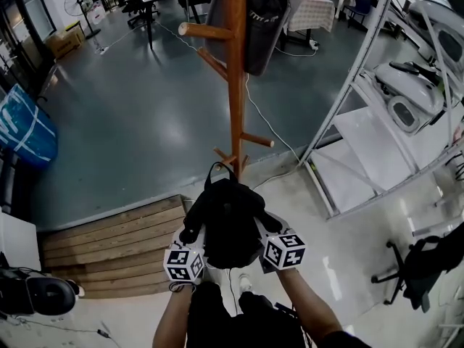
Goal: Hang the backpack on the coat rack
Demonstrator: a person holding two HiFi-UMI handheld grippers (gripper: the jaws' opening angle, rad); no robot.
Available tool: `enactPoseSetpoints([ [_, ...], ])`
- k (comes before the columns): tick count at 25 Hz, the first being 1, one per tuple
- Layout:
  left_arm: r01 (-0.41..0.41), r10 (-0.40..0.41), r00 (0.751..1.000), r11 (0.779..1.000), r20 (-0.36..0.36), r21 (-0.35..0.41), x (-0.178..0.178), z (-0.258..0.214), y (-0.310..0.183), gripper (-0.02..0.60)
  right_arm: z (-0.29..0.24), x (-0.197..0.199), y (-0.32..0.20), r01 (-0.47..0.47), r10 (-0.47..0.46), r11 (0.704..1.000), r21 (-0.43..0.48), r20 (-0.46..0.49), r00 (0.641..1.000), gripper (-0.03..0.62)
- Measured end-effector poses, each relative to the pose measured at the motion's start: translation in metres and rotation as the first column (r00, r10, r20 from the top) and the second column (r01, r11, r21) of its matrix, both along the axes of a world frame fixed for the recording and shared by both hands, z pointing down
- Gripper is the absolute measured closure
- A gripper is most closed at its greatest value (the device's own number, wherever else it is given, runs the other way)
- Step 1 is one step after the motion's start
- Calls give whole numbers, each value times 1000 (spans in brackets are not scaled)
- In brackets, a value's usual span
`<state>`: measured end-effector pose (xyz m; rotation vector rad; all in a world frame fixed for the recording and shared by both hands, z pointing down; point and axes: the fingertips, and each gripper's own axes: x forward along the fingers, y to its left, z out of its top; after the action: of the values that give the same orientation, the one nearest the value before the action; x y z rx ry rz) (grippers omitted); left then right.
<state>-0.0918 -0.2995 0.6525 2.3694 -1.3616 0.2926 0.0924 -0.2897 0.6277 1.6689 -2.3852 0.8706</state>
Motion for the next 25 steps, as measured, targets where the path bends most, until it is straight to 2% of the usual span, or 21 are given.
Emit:
enactPoseSetpoints([
  [25,-52,54,998,996,35,-73,31,43,-42,471,41,29,-26,-75,74,997,-37,-17,997,510],
])
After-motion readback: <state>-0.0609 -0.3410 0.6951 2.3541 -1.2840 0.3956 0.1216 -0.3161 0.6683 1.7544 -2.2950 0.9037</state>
